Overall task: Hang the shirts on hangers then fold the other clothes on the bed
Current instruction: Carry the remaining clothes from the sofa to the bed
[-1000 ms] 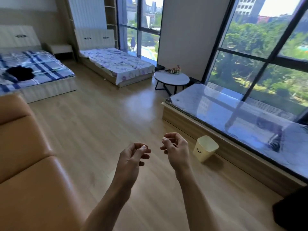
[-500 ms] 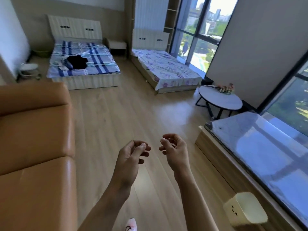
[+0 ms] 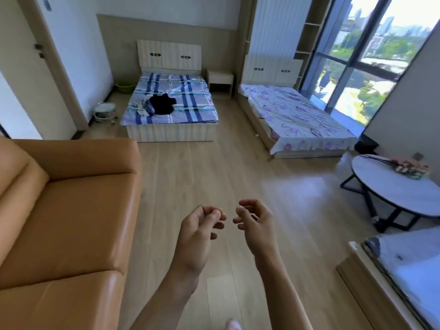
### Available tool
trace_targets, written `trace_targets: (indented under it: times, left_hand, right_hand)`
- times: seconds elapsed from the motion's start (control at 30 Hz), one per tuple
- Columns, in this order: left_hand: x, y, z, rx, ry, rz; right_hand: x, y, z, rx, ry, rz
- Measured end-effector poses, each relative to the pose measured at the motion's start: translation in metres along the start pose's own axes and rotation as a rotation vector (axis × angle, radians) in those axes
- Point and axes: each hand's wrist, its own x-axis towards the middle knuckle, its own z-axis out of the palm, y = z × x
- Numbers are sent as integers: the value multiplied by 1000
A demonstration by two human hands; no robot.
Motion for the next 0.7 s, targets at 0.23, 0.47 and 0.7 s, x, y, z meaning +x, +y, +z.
trace_targets:
  times: [0.23, 0.47, 0.7]
  left_hand:
    - [168, 0, 14, 29, 157, -16]
    - [320, 38, 7, 23, 332, 25]
    - [474, 37, -21, -17, 432, -9]
  right_hand:
    - [183, 0, 61, 38, -150, -43]
    - [350, -37, 121, 52, -294, -71]
    - [482, -39, 199, 22, -382, -55]
